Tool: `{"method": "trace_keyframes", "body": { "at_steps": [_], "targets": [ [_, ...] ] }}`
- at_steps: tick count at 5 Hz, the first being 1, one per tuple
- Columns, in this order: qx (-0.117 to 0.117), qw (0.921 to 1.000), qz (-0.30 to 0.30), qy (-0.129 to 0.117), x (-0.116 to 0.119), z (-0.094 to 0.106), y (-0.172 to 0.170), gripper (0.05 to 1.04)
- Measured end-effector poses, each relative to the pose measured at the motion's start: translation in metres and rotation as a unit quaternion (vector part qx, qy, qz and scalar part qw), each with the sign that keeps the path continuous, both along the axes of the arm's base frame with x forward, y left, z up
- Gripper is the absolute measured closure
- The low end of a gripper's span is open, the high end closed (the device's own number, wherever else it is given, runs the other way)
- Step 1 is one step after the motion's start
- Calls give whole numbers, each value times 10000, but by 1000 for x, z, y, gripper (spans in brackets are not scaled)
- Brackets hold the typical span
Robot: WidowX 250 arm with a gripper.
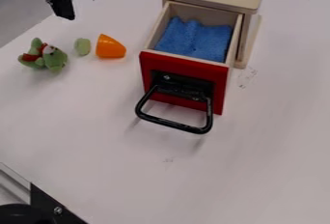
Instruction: Moved the green toy to the left bottom of the drawer
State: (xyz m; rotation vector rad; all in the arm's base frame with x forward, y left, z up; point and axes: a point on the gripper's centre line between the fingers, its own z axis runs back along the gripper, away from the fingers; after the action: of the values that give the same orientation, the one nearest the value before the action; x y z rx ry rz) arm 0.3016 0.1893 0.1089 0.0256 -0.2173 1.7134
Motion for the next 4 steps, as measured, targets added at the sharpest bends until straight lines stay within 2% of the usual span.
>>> {"method": "trace_keyframes", "body": {
  "at_steps": [1, 2, 3, 4],
  "targets": [
    [-100, 9998, 15, 172, -3, -13, -1, 98],
    [-51, 9999, 101, 83, -6, -13, 10, 98],
    [-157, 9989, 434, -3, -26, -13, 38, 98],
    [-121, 9980, 621, 71, -37, -26, 54, 98]
  ]
}}
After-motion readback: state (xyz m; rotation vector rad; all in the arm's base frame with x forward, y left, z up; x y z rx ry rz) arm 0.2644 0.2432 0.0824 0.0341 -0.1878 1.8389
